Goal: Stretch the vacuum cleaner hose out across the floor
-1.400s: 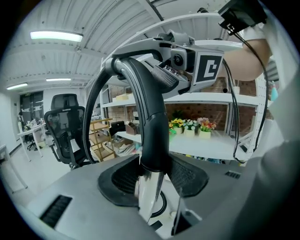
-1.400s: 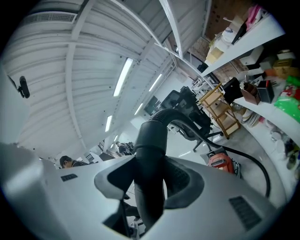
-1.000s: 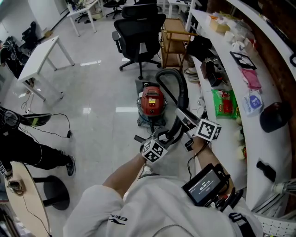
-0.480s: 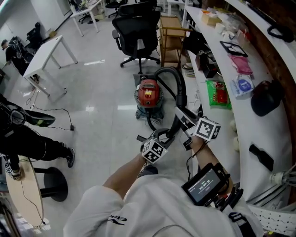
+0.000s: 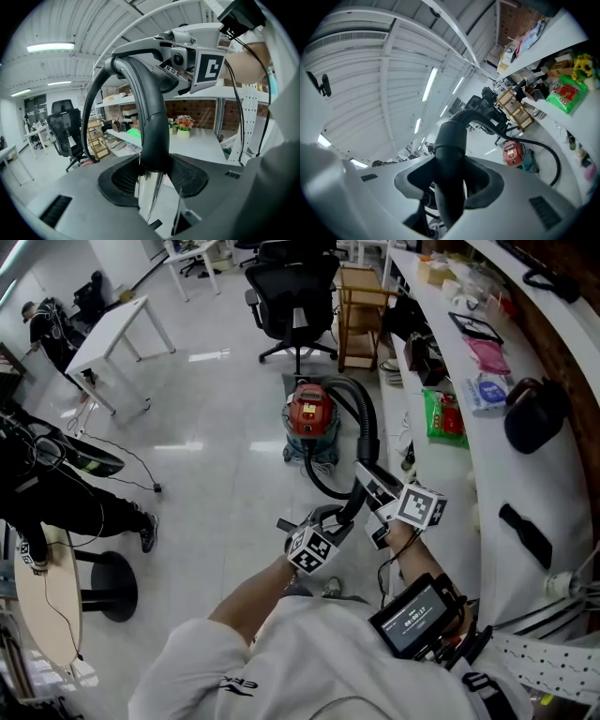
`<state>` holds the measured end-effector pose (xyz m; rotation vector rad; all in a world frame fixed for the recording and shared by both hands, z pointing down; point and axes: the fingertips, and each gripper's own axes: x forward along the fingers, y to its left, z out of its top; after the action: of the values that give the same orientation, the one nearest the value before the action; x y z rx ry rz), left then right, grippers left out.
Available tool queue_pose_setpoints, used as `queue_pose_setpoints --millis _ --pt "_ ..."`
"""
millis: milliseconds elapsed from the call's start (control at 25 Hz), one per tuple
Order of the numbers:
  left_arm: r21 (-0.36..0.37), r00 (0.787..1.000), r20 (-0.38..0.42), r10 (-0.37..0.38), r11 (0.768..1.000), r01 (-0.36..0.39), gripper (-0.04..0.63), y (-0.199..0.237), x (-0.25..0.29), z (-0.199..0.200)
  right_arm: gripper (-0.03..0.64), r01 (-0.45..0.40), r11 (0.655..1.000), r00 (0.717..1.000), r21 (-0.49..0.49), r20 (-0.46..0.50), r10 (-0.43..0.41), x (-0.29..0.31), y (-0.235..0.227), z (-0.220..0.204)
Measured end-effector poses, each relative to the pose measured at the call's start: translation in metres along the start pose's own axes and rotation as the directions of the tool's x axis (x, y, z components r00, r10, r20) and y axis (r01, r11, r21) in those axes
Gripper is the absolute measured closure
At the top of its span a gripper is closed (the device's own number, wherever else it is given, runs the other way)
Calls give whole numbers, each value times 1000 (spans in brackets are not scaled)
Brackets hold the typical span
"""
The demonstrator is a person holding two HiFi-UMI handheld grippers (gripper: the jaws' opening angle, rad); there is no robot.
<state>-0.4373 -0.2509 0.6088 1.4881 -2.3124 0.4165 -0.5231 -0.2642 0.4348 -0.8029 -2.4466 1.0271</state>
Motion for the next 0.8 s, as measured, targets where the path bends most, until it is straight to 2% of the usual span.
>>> queue_pose_setpoints --millis 320,800 --pt "-14 1000 -6 -7 1000 7 417 -38 -37 -21 442 1 1000 1000 -10 -25 -1 -19 33 -45" --pt "-9 999 -11 -37 999 36 419 -92 -129 -73 442 26 1000 1000 2 -14 -26 -42 99 -135"
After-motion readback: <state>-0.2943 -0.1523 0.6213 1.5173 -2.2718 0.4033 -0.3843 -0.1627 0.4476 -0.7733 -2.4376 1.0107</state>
